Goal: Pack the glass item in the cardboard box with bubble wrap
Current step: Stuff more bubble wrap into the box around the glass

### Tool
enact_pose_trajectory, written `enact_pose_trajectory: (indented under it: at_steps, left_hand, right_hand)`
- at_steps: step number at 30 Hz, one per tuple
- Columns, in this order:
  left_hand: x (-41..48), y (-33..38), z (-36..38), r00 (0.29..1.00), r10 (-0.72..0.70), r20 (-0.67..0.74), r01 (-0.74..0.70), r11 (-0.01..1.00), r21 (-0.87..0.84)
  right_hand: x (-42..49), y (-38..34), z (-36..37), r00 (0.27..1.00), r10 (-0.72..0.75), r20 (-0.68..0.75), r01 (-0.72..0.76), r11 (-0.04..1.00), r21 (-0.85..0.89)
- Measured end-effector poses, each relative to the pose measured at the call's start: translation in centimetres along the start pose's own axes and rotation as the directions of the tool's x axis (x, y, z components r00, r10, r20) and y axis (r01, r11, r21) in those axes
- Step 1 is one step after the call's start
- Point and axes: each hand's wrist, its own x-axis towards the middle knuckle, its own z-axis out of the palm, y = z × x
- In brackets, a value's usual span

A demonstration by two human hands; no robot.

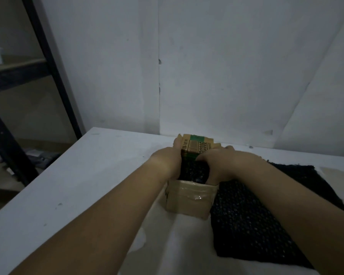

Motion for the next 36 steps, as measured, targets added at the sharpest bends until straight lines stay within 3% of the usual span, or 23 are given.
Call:
enact_pose_trajectory:
  at_steps: [3,5,7,9,11,14,16,20,24,28,31,34,36]
  left_hand:
    - [-0.7,-2.1,-0.9,0.990,0.058,0.125,-0.024,0.964,-0.264]
    - [-1.4,-3.2,-1.4,0.977,0.060,0.205,0.052,0.863,-0.502]
    - [-2.1,-3.8,-1.8,0.980,0.102,0.172,0.028,0.783,-0.621]
    - [-2.6,-3.8,-2.4,0.985,0.162,0.054,-0.114,0.861,-0.496]
    - [-2.9,-3.1,-3.1,0.975,0.213,0.071,-0.183,0.938,-0.293]
    - [-2.6,-1.6,-4.1,0.966,0.113,0.231,-0.084,0.988,-0.132]
    - [-2.1,-0.4,-4.8,0.949,0.047,0.313,-0.040,0.999,-0.030]
    - [-1.4,2.2,-5.1,0.941,-0.043,0.337,-0.075,0.941,0.329]
    - [-0.9,2.3,-5.0,0.919,-0.097,0.383,-0.058,0.926,0.374]
    - [-0.8,2.7,-4.4,0.926,-0.047,0.375,-0.159,0.851,0.500]
    - [-0.5,1.6,-4.0,0.933,-0.007,0.359,-0.157,0.891,0.426]
    - [-0.2,-0.3,-4.2,0.916,0.024,0.402,-0.086,0.987,0.137]
    - [-0.3,-1.0,-4.6,0.896,0.054,0.441,-0.030,0.998,-0.061]
  right_hand:
    - [0.2,-0.9,0.3,1.000,0.010,-0.015,-0.011,0.999,-0.054]
    - [-0.1,-0.6,0.6,1.000,0.009,-0.025,-0.010,1.000,-0.024]
    - [-0.4,-0.3,1.0,0.999,0.005,-0.046,-0.005,1.000,0.005]
    - [-0.4,-0.3,1.2,0.998,-0.013,-0.060,0.016,0.999,0.043]
    - [-0.6,0.0,0.8,0.998,-0.047,-0.042,0.051,0.994,0.095]
    - [-0.9,1.2,-0.7,0.996,-0.089,0.001,0.086,0.974,0.209]
    - [-1.2,1.8,-1.5,0.998,-0.056,0.024,0.051,0.979,0.195]
    - [-0.5,1.4,-1.5,0.996,-0.009,0.091,0.002,0.997,0.076]
    - [0.7,0.3,-0.8,0.996,0.052,0.067,-0.051,0.998,-0.022]
    - [1.5,-0.8,1.6,0.995,0.080,-0.058,-0.087,0.985,-0.147]
    - [1.1,-0.4,1.6,0.998,0.043,-0.043,-0.047,0.994,-0.096]
    - [0.6,0.6,0.2,0.997,-0.002,0.072,0.002,1.000,0.006]
    - [0.7,1.2,-0.8,0.989,-0.071,0.128,0.060,0.994,0.087]
